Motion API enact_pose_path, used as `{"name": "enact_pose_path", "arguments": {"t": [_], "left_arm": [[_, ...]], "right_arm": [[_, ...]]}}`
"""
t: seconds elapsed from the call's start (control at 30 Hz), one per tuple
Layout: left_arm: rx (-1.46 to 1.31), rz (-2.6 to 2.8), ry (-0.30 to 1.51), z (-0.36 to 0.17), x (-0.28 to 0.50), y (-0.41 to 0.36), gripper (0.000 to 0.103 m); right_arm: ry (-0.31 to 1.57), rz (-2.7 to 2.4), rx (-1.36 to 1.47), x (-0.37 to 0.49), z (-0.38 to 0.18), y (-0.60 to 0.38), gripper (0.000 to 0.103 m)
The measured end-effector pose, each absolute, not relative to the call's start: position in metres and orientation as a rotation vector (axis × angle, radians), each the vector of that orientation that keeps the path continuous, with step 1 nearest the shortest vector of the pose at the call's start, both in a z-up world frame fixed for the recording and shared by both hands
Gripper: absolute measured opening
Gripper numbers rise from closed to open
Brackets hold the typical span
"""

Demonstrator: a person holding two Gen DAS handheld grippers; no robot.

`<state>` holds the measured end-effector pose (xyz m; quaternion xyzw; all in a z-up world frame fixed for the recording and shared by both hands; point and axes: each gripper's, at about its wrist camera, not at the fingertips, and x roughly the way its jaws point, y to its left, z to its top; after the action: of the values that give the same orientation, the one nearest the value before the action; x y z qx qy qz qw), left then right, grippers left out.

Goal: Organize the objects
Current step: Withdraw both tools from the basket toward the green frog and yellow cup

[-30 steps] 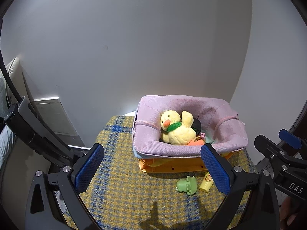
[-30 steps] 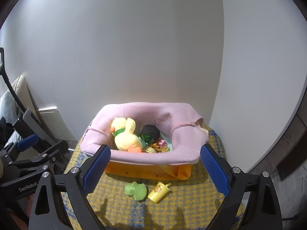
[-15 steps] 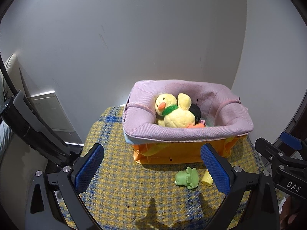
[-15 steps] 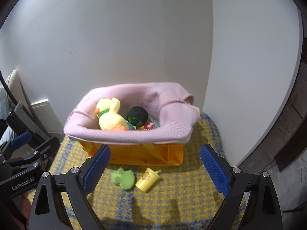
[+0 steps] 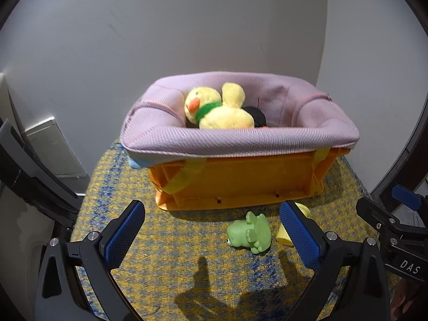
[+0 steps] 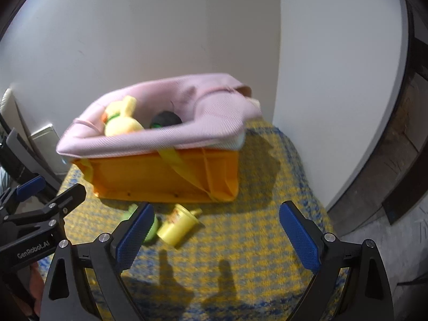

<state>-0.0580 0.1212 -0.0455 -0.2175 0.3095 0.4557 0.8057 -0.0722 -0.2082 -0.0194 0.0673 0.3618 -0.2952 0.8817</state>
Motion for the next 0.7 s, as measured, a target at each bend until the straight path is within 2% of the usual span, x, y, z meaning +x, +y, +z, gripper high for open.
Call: {"name": "enact_pose_path", "arguments": {"t": [0.7], "left_arm": [[-0.463, 0.881, 0.767, -0.120, -0.011, 0.129, 0.102]], "right_arm": [[0.770, -0.649, 0.060, -0.077, -0.076, -0.234, 0.095]]}}
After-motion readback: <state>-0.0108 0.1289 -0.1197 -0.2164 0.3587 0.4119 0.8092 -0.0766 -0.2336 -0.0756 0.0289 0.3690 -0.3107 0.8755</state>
